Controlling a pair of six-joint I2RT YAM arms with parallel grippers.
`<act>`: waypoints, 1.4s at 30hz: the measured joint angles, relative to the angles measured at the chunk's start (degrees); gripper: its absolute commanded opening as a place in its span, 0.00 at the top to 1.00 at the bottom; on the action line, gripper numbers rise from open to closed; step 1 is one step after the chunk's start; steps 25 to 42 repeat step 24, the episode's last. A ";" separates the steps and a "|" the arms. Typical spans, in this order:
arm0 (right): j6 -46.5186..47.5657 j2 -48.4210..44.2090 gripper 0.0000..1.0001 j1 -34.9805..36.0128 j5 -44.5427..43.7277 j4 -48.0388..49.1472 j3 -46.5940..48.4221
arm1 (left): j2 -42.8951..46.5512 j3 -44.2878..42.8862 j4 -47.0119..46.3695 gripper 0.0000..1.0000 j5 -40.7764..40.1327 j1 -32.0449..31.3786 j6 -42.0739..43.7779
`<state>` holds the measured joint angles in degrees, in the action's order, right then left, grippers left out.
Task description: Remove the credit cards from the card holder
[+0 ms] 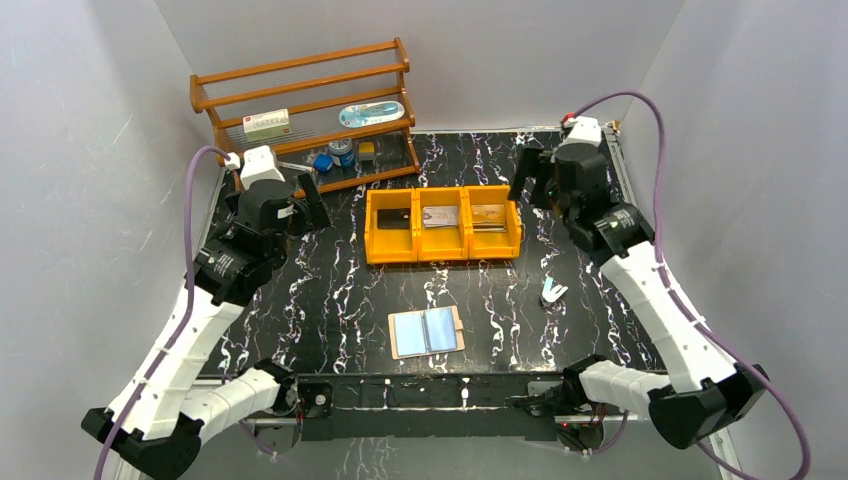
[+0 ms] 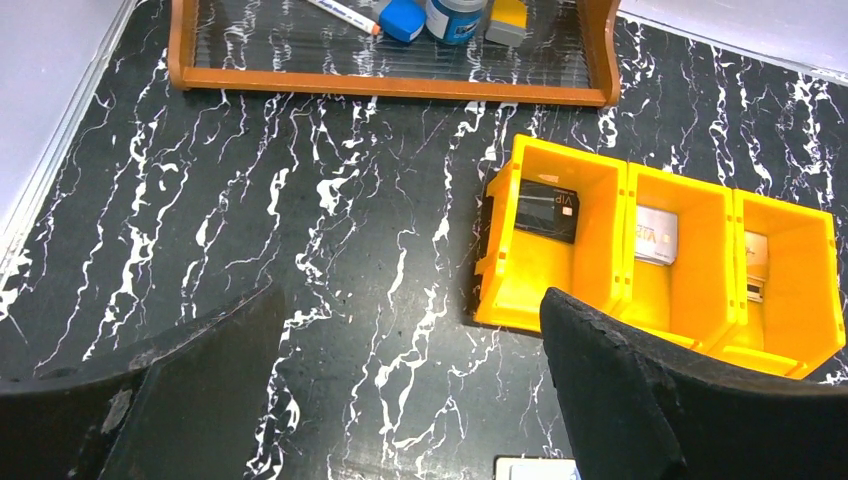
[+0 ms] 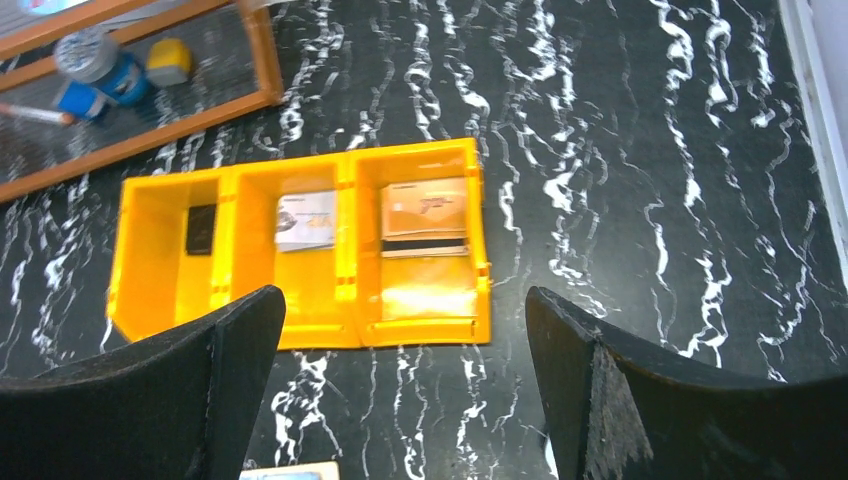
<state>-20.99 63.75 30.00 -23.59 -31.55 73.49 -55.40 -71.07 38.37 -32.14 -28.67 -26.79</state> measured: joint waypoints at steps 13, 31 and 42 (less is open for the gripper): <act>1.49 -5.66 0.02 -9.84 16.96 0.79 -2.03 | 0.92 1.29 3.32 0.02 -2.08 0.00 -1.95; 1.38 -5.05 0.02 -9.84 17.88 0.57 -4.42 | 0.35 1.29 5.66 0.02 -2.54 0.00 -3.89; 1.38 -5.05 0.02 -9.84 17.88 0.57 -4.42 | 0.35 1.29 5.66 0.02 -2.54 0.00 -3.89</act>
